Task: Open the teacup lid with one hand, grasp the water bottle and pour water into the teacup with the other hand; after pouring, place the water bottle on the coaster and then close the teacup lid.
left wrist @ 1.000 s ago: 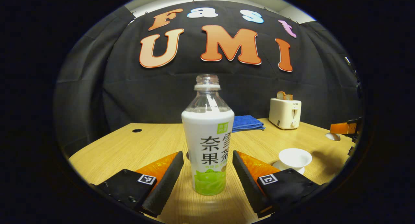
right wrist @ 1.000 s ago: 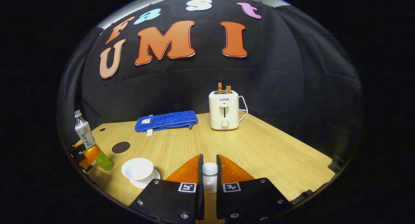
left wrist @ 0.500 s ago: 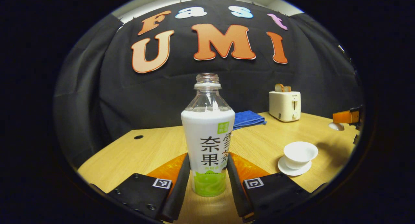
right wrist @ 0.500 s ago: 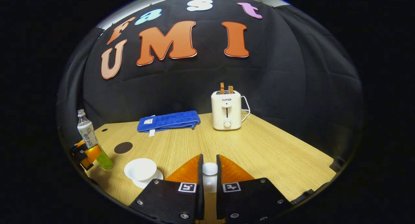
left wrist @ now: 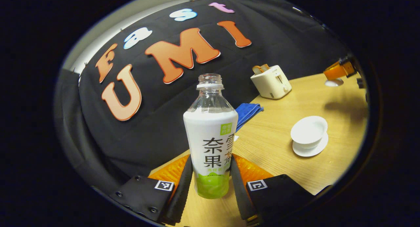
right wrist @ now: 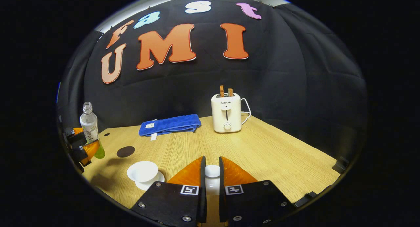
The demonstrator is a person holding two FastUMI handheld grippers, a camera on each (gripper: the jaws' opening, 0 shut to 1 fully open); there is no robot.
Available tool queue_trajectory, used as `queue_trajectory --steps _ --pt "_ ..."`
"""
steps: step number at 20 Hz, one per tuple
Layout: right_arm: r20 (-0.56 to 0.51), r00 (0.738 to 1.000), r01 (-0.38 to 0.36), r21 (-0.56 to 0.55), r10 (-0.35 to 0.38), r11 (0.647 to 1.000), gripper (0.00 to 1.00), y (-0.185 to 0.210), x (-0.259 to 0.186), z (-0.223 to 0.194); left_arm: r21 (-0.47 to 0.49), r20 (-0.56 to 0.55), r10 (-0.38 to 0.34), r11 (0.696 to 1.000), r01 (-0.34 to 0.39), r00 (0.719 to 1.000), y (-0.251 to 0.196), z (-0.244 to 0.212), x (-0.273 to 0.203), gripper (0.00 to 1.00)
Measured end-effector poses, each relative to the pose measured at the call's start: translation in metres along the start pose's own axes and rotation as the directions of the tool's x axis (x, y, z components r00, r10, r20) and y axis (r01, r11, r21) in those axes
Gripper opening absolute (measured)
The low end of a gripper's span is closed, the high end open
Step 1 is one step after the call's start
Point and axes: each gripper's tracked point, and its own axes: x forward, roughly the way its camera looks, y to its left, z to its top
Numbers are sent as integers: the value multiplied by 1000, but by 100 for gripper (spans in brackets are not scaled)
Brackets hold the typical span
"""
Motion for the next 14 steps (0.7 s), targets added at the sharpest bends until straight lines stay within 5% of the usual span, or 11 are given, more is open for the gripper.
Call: queue_trajectory --steps 6,14 --pt "-1 1000 14 12 -14 1000 14 -11 -5 -1 233 -85 -105 965 122 991 -36 -15 10 67" --pt "-12 1000 21 30 -20 999 14 -19 -7 -6 529 -99 -146 830 176 984 -54 2 13 67"
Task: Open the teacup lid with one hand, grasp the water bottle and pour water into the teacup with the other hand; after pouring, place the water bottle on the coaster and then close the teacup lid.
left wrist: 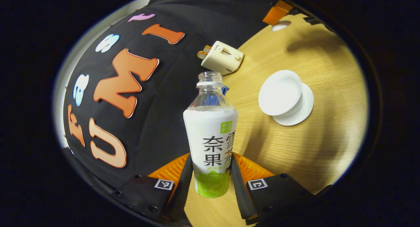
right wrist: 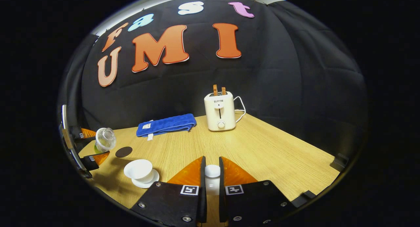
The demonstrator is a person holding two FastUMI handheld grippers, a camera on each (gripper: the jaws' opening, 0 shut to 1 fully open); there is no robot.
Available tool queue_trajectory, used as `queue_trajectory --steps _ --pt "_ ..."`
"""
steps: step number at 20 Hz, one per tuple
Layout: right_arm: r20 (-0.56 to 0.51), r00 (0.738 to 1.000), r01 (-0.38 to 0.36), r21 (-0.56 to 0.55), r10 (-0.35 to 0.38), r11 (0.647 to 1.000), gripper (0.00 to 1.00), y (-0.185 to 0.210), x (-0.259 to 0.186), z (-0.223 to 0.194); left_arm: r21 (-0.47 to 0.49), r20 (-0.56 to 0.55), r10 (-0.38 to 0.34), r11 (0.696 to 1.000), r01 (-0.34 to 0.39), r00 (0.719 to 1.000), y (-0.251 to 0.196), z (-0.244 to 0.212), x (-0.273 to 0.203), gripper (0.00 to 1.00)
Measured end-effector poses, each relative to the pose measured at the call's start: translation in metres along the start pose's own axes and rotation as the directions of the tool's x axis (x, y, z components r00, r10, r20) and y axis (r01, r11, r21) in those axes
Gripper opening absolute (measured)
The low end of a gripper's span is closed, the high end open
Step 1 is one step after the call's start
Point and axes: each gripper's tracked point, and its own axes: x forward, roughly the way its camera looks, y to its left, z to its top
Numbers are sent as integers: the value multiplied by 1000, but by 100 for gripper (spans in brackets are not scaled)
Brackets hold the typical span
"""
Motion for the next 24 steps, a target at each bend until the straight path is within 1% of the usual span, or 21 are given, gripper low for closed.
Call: queue_trajectory --steps 2,3,4,7,9,11,13,15,16,19,20,22,24 --pt "-5 1000 0 6 0 1000 15 -2 0 -2 83 3 -9 996 8 1000 2 4 6 65" --pt "-9 1000 0 9 0 1000 15 -2 1 -3 120 4 -10 993 9 1000 4 7 8 67" --pt "-14 1000 -1 10 1 1000 15 -3 1 -5 153 8 -8 988 7 1000 6 11 11 65" --pt "-21 1000 -3 17 3 1000 15 -5 -1 -7 252 -1 -12 968 12 1000 8 11 10 66" --pt "-20 1000 1 22 0 1000 15 -7 -1 -7 309 -19 -29 951 34 999 9 7 8 67" --pt "-16 1000 4 29 -3 1000 15 -9 -1 -5 366 -33 -43 929 52 999 10 5 12 69" --pt "-19 1000 4 35 -4 999 15 -11 -2 -6 416 -43 -52 907 65 998 9 5 13 67" --pt "-23 1000 1 38 -1 999 15 -10 -2 -7 476 -45 -44 877 60 998 13 6 10 66" --pt "-23 1000 -1 38 2 999 15 -9 -3 -7 493 -49 -45 868 63 998 12 5 10 68" --pt "-22 1000 -7 38 8 999 15 -7 -4 -7 548 -53 -54 833 75 997 13 9 10 66" --pt "-23 1000 -9 38 10 999 15 -6 -4 -7 565 -53 -55 821 76 997 13 11 10 67" --pt "-26 1000 -11 36 12 999 15 -6 -5 -8 597 -56 -59 798 81 997 13 14 10 67" --pt "-28 1000 -12 36 13 999 15 -5 -5 -8 635 -63 -59 767 85 996 14 16 12 67"
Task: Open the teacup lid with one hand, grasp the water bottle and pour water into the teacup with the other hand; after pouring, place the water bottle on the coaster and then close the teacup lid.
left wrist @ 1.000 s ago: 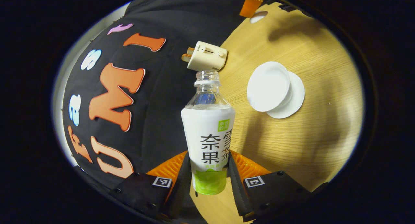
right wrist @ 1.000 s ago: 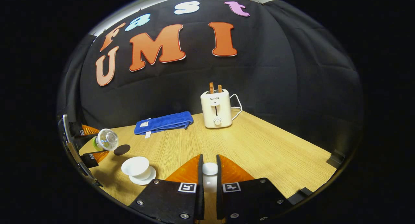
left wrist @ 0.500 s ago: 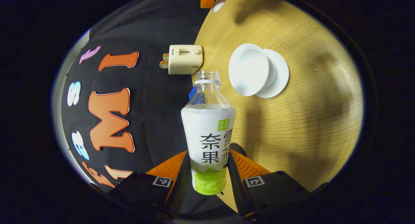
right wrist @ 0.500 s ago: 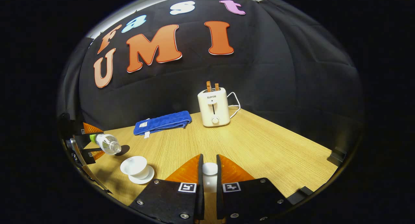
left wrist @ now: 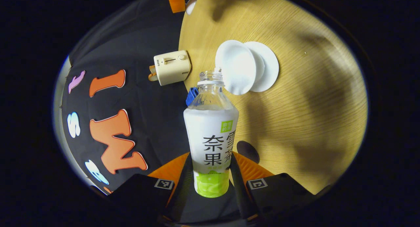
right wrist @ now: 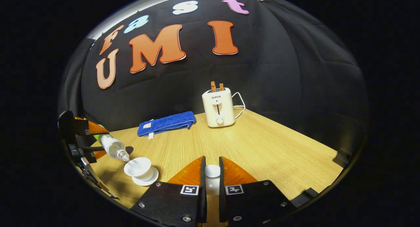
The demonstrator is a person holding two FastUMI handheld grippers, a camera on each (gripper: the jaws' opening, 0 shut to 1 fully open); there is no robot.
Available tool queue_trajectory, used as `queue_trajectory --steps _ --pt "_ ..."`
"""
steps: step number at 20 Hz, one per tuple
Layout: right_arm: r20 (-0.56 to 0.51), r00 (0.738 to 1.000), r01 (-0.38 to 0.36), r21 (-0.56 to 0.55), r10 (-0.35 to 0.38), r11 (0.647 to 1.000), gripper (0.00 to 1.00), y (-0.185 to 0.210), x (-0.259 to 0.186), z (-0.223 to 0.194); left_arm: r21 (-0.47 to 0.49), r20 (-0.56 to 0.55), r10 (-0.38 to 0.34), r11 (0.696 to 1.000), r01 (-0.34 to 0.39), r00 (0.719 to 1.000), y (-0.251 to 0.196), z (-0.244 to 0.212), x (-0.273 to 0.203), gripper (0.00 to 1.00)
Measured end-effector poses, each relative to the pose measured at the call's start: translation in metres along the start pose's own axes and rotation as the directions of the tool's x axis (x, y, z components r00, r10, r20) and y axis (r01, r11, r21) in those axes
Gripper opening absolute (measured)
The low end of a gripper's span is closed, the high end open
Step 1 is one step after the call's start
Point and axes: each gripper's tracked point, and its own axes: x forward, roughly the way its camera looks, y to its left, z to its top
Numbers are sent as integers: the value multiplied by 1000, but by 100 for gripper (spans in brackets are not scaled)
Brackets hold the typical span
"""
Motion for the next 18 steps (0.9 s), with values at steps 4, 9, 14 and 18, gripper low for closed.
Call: queue_trajectory --steps 4,9,14,18 --pt "-1 1000 -1 -1 1 1000 15 0 0 0 80 -2 9 997 -9 1000 7 5 4 66" --pt "-7 1000 -6 -3 6 1000 14 1 0 -2 181 -1 15 983 -14 1000 15 8 1 68" --pt "-11 1000 -9 0 9 1000 15 1 0 -3 258 26 29 966 -34 999 24 16 -5 66" --pt "-13 1000 -7 0 7 1000 15 0 0 -4 259 32 25 965 -33 999 23 17 -8 65"
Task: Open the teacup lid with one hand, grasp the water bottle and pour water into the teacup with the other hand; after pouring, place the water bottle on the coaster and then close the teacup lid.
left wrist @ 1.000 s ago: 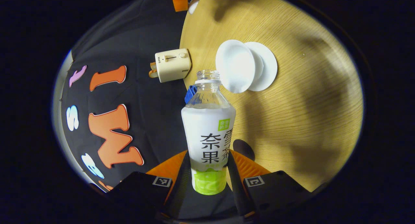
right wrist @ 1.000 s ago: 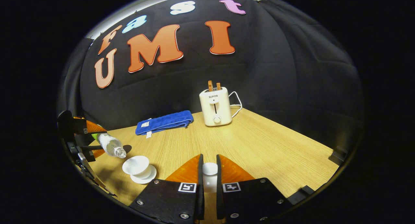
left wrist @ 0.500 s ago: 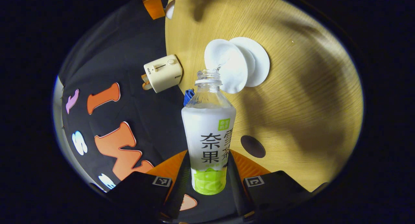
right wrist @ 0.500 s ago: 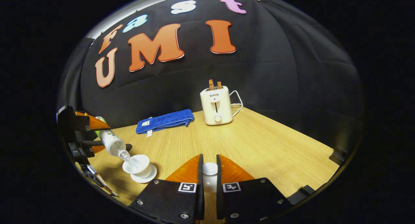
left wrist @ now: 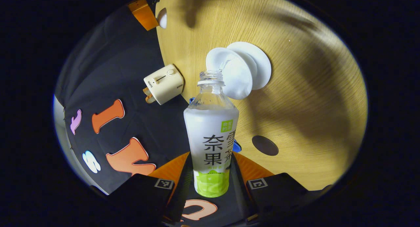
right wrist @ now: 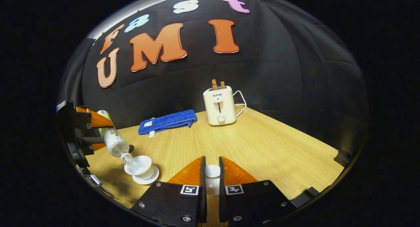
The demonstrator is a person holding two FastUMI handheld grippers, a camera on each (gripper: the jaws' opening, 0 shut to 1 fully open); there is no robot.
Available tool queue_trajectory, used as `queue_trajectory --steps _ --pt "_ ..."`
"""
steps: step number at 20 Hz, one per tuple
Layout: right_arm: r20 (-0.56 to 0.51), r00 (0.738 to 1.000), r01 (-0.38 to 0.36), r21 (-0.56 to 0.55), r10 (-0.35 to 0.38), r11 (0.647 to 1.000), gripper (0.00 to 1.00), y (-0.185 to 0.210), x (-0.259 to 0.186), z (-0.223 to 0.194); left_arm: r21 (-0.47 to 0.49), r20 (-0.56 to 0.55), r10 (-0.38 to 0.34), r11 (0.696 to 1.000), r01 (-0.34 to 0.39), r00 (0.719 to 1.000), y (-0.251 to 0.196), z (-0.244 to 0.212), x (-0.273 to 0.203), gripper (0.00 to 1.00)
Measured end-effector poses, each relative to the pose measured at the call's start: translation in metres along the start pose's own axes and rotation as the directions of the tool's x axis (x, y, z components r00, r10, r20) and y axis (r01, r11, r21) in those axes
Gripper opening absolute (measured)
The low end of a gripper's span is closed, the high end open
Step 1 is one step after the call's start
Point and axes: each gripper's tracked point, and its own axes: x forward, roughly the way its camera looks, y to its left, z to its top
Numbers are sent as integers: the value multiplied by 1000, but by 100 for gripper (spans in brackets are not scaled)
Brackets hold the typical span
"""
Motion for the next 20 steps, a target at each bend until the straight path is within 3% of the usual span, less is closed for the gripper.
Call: queue_trajectory --steps 15,17,20 --pt "-19 1000 -1 -13 1 1000 15 2 3 -5 -4 -1 4 1000 -4 1000 3 -4 5 65" --pt "-18 1000 -5 -15 4 1000 15 4 3 -4 -47 0 8 999 -8 1000 1 -4 8 66" --pt "-20 1000 -4 -16 4 1000 15 4 3 -5 -185 9 -4 983 6 1000 -7 -1 11 65"
